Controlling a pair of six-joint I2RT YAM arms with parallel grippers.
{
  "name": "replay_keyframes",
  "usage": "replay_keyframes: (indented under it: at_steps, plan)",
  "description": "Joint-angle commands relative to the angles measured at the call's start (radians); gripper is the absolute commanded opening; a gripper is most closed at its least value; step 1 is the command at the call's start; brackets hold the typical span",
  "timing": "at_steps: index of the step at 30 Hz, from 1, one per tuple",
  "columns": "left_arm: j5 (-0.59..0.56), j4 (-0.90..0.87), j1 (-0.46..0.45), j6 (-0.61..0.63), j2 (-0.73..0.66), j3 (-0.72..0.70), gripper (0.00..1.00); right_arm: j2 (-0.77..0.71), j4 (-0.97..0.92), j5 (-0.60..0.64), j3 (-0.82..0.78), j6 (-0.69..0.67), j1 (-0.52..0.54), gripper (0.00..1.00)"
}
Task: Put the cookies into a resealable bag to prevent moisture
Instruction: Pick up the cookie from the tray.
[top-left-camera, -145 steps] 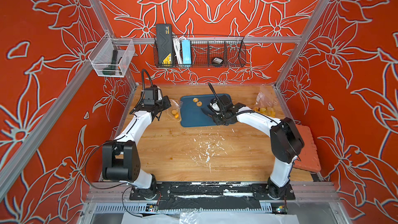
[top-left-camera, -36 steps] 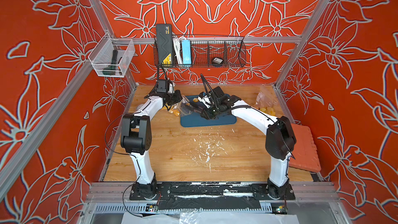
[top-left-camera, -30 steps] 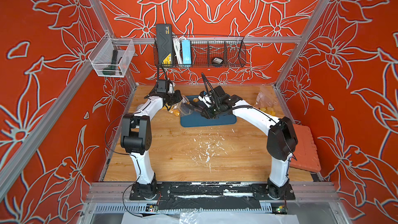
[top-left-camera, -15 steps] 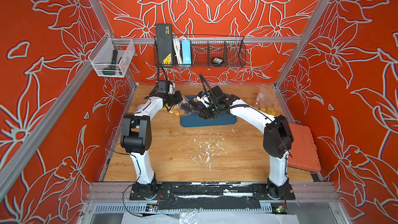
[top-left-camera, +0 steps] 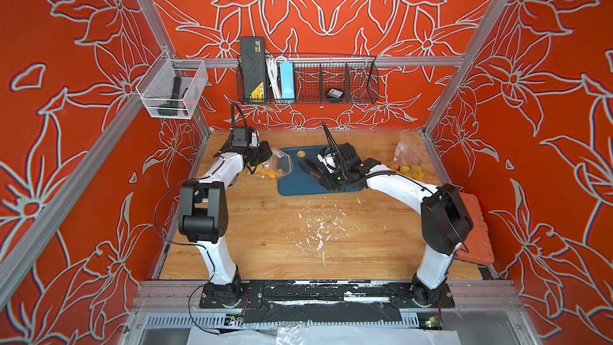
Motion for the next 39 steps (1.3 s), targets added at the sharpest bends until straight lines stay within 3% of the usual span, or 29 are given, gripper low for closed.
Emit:
replay_keyframes:
  at_steps: [1, 6, 12, 28, 35, 39]
  plan:
    - [0.001, 0.036, 0.012, -0.016, -0.031, -0.001, 0.0, 0.051, 0.007, 0.084, 0.061, 0.015, -0.011, 0.45]
    - [0.012, 0.039, 0.012, -0.017, -0.029, 0.001, 0.0, 0.174, -0.092, 0.143, 0.194, -0.002, -0.011, 0.47]
    - [0.017, 0.039, 0.012, -0.016, -0.026, 0.002, 0.0, 0.286, -0.159, 0.141, 0.332, -0.017, -0.01, 0.52]
    - [0.015, 0.038, 0.015, -0.015, -0.02, 0.008, 0.0, 0.536, -0.356, 0.118, 0.71, -0.059, 0.016, 0.52]
    - [0.018, 0.038, 0.016, -0.015, -0.017, 0.008, 0.0, 0.549, -0.386, 0.173, 0.747, -0.049, 0.018, 0.38]
    - [0.018, 0.033, 0.016, -0.01, -0.011, 0.014, 0.0, 0.481, -0.346, 0.194, 0.669, -0.047, 0.018, 0.36]
